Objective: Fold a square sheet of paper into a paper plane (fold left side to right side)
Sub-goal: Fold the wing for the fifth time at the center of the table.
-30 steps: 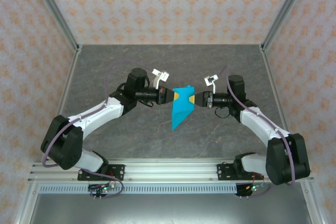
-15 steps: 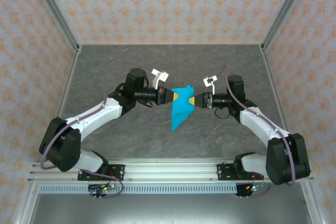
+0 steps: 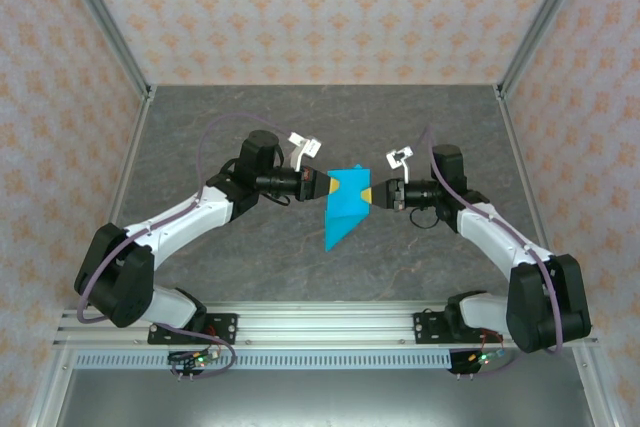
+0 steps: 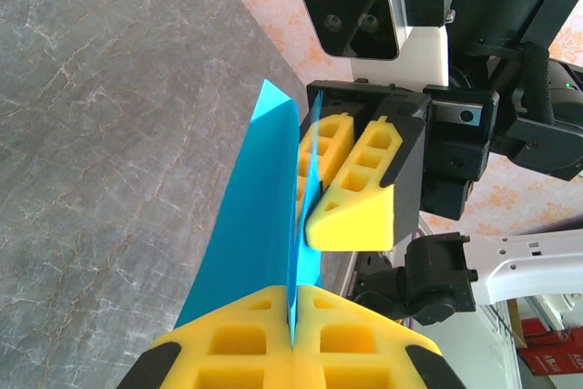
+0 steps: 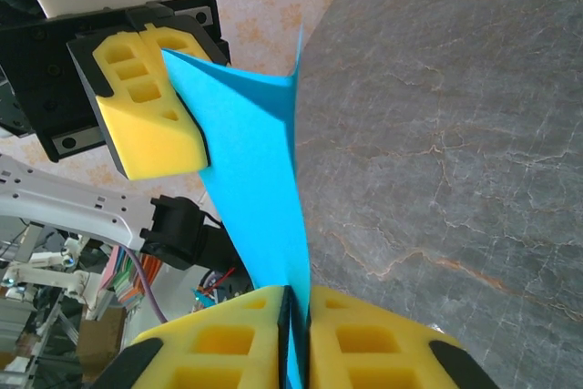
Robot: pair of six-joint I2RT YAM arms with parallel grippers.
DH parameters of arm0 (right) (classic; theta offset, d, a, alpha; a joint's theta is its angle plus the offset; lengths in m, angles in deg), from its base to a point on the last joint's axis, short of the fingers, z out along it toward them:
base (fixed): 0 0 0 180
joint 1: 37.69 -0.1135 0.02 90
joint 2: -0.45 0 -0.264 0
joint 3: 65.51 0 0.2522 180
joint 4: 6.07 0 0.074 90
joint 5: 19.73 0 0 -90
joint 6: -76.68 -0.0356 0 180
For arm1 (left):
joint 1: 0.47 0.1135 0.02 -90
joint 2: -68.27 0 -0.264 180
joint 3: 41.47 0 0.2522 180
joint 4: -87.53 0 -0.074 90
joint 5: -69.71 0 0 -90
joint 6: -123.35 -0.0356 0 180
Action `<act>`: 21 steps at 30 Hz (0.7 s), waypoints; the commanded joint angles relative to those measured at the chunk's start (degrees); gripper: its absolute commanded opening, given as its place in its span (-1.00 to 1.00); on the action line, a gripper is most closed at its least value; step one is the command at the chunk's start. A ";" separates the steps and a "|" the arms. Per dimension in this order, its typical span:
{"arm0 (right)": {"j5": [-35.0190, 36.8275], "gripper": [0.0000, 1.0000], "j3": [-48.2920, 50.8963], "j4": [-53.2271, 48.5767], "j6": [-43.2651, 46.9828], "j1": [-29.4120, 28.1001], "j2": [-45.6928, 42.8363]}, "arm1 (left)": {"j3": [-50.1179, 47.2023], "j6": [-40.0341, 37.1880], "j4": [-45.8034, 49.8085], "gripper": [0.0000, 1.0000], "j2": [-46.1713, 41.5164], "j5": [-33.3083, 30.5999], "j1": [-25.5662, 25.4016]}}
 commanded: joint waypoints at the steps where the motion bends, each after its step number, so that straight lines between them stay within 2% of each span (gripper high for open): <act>1: -0.53 -0.85 -2.75 -2.22 3.36 -0.32 0.69 | 0.37 -1.77 0.93 -1.00 -0.66 -0.48 0.07; 4: 0.41 -0.97 -4.00 -5.53 4.96 -0.57 2.39 | 0.34 -2.40 1.94 -1.00 -0.48 -0.95 0.25; 7: 0.09 -1.00 -5.32 -7.74 6.01 -1.18 4.72 | 0.16 -2.88 2.93 -0.95 -0.04 -1.75 0.43; 8: 0.77 -1.00 -5.79 -8.88 6.28 -1.56 5.55 | 0.13 -3.27 3.67 -0.83 0.16 -2.47 0.43; 10: 2.06 -1.00 -7.03 -12.00 7.50 -1.98 7.16 | 0.14 -4.00 5.08 -0.45 0.31 -4.27 0.66; 12: 3.68 -1.00 -8.06 -13.88 7.13 -2.16 9.26 | 0.18 -5.28 7.98 -0.04 -0.02 -7.93 1.12; 14: 5.08 -1.00 -8.41 -13.67 5.18 -2.40 11.97 | 1.04 -7.89 13.62 0.14 -0.91 -15.61 1.30; 17: 8.89 -1.00 -8.82 -12.71 1.71 -2.89 18.47 | 1.58 -9.47 19.68 0.24 -1.62 -27.93 1.19; 21: 12.41 -1.00 -11.12 -11.41 -4.03 -2.99 27.08 | -0.41 -9.47 19.91 0.26 -3.44 -32.93 -0.31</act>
